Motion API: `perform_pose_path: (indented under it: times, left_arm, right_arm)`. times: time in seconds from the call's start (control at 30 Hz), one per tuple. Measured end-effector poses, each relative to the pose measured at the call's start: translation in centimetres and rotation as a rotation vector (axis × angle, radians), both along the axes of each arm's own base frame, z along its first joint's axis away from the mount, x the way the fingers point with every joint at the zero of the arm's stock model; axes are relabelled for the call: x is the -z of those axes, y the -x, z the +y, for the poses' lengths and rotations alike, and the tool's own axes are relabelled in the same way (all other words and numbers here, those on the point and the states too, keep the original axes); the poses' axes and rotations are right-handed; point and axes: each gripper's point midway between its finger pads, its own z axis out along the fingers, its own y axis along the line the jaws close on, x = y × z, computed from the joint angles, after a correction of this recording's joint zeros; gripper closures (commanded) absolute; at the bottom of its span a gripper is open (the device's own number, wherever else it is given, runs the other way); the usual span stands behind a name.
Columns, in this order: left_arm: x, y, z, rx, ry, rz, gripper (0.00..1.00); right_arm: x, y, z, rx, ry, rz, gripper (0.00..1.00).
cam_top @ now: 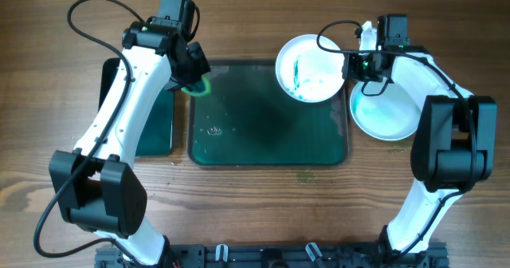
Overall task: Clean dirty plates on tray and stack at the side
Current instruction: 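Grasp the top plate with right gripper and move it to tray center, then scrub the centered plate with the sponge in the left gripper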
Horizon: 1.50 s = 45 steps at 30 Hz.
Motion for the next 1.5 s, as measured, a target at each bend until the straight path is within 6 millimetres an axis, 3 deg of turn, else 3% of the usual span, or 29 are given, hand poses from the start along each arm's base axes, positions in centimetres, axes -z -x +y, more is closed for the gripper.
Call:
perform_pose_path:
  times: [0.17, 0.43, 0.6, 0.77, 0.8, 0.87, 0.93, 1.07, 1.27, 1.5]
  left_arm:
    - [0.0, 0.0, 0.0, 0.0, 0.0, 0.0, 0.96]
    - [0.0, 0.0, 0.0, 0.0, 0.0, 0.0, 0.96]
    - [0.0, 0.0, 0.0, 0.0, 0.0, 0.0, 0.96]
    - [0.2, 0.0, 0.0, 0.0, -0.001, 0.006, 0.96]
    - [0.4, 0.0, 0.0, 0.0, -0.002, 0.009, 0.96]
    - [0.6, 0.0, -0.1, 0.003, -0.003, 0.015, 0.96]
    - [0.7, 0.0, -0.4, 0.01, -0.004, 0.018, 0.96]
    - [1.2, -0.1, -1.5, 0.034, -0.005, 0.02, 0.96]
    - [2.9, -0.3, -3.4, 0.08, -0.009, 0.037, 0.96]
    - [6.5, -1.0, -6.9, 0.198, 0.009, 0.067, 0.96]
  right_arm:
    - [0.4, 1.8, 0.9, -0.016, -0.032, 0.08, 0.95]
    - [1.3, 7.1, 6.6, -0.06, -0.072, 0.301, 0.96]
    - [1.3, 8.2, 10.3, -0.044, -0.087, 0.344, 0.96]
    - [1.4, 8.7, 12.3, -0.005, -0.084, 0.361, 0.96]
    - [1.4, 8.8, 12.7, -0.001, -0.082, 0.36, 0.9]
    - [1.4, 8.8, 13.2, 0.004, -0.081, 0.356, 0.83]
    - [1.4, 8.8, 13.7, 0.009, -0.081, 0.351, 0.81]
    - [1.3, 8.5, 14.4, 0.022, -0.092, 0.337, 0.96]
    - [1.4, 8.3, 14.3, 0.032, -0.092, 0.335, 0.96]
    - [1.4, 8.3, 14.3, 0.032, -0.092, 0.335, 0.96]
